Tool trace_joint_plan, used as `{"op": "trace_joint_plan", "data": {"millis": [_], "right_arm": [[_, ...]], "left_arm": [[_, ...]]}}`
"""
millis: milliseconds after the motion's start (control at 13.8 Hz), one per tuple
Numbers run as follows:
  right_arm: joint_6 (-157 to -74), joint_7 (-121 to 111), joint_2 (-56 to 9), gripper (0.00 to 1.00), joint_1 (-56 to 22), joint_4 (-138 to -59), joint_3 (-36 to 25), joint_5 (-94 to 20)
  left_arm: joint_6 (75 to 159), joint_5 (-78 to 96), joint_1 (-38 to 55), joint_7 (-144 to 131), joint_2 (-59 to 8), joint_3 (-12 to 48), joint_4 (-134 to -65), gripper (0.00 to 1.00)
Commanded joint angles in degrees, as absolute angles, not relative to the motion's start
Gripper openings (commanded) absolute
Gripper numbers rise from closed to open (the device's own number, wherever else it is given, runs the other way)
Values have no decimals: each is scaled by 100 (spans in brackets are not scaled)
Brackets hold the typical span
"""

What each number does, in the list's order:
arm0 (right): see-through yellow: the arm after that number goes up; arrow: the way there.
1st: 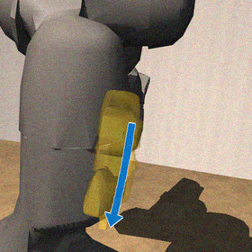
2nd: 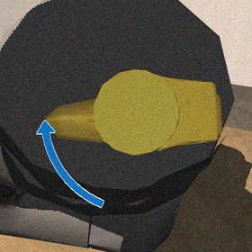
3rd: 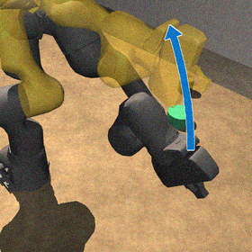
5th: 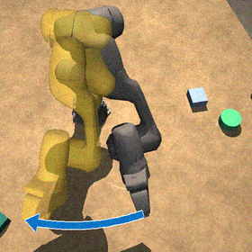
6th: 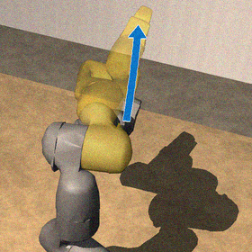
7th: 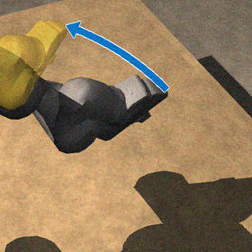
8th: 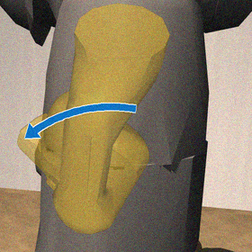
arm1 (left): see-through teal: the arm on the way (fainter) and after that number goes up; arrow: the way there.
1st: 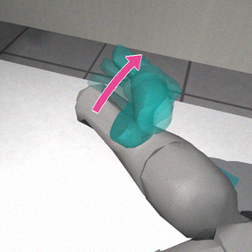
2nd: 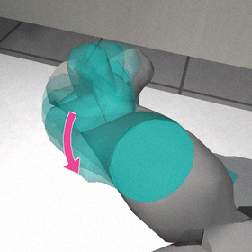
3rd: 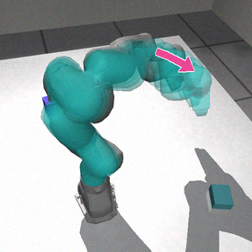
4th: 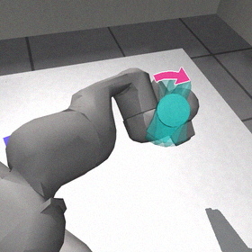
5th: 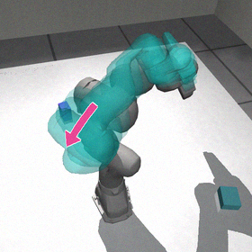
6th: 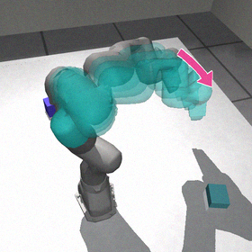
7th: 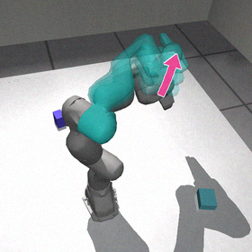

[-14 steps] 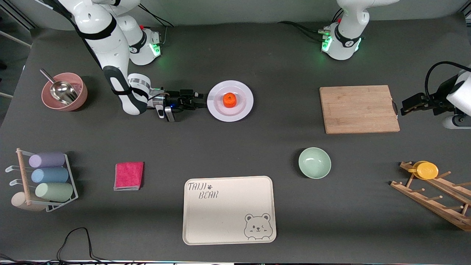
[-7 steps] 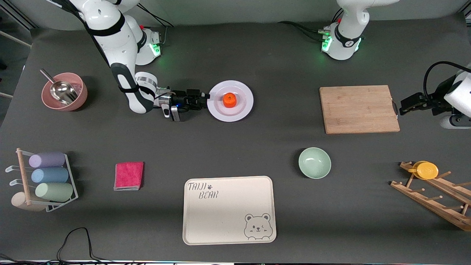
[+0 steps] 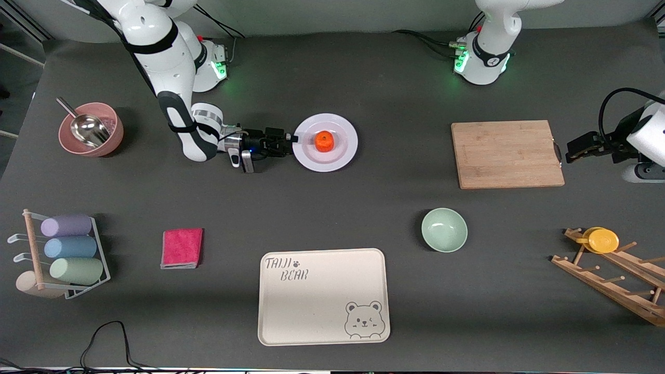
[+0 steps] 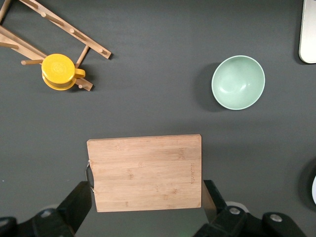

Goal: Place orange and plate with both arms
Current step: 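Grasp the white plate rim with the right gripper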

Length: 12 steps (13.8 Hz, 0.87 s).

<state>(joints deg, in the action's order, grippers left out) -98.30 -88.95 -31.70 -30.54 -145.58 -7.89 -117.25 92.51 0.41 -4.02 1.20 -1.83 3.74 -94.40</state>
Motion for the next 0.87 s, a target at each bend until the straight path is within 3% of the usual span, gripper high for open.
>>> {"op": "trace_joint_plan", "data": {"millis": [0, 145, 218, 291, 800], "right_arm": [[-9896, -9105, -3410, 41, -3138, -14405, -765, -11927], [-9896, -9114, -3419, 29, -3138, -14405, -756, -11927], [-9896, -9149, -3445, 11, -3138, -14405, -756, -11927], [-9896, -9202, -3454, 0, -3129, -14405, -756, -11927], [-9826, -9018, -3480, 0, -3068, -14397, -756, -11927]], "left_arm": [[9176, 26, -343, 88, -220, 325, -9325, 100], [9176, 44, -343, 97, -228, 334, -9325, 100], [9176, 44, -334, 97, -220, 334, -9325, 100], [9184, 44, -334, 114, -228, 334, -9325, 100], [9220, 44, -98, 132, -255, 177, -9316, 100]]}}
